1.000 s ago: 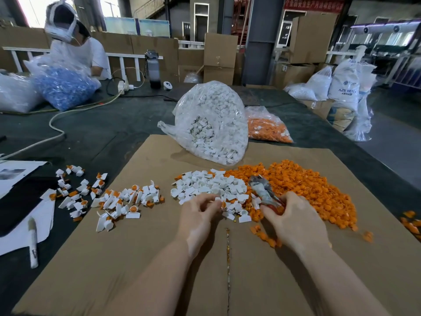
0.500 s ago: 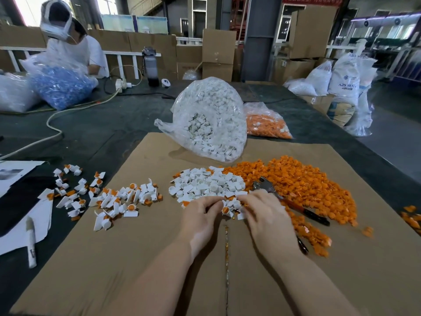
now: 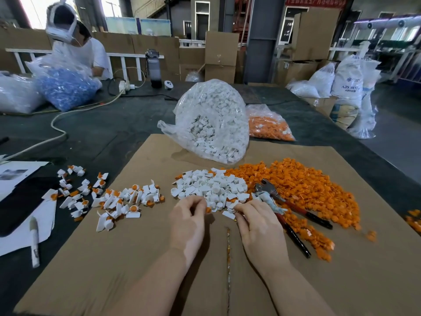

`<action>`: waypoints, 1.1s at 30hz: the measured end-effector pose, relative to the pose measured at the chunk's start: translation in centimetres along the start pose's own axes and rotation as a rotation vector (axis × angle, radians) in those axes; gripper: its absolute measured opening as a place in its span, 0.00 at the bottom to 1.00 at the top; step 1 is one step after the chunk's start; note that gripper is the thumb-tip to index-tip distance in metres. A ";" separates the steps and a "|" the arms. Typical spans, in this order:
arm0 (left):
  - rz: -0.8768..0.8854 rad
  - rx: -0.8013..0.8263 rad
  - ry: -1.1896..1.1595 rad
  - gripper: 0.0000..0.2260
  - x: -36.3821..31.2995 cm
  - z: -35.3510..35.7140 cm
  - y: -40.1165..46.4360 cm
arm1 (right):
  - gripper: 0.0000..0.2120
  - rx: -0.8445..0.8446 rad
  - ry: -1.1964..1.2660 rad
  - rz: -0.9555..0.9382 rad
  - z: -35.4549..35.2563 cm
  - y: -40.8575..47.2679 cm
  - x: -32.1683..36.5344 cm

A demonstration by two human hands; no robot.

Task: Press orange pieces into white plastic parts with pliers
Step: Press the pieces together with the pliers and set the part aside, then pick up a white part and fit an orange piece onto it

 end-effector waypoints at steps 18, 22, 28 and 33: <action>0.213 0.025 0.694 0.02 1.6 -3.6 2.2 | 0.09 0.041 -0.048 0.032 0.0 -0.1 0.2; 0.146 -0.139 0.691 0.02 1.8 -4.6 2.5 | 0.09 0.035 -0.046 0.053 0.0 -0.1 0.1; -0.050 -0.301 0.778 0.05 2.2 -6.2 3.3 | 0.09 0.048 -0.048 0.065 0.1 -0.1 0.1; 0.096 -0.247 0.889 0.12 2.0 -5.5 3.3 | 0.09 0.050 -0.056 0.065 0.1 -0.1 0.1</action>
Point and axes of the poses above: each hand's wrist, its own y-axis towards the middle knuckle, its own z-axis out of the palm, x = y × z, the point moved 2 cm from there along y, towards the middle knuckle, and after that the axes turned 1 degree about z, right-handed, at the moved point
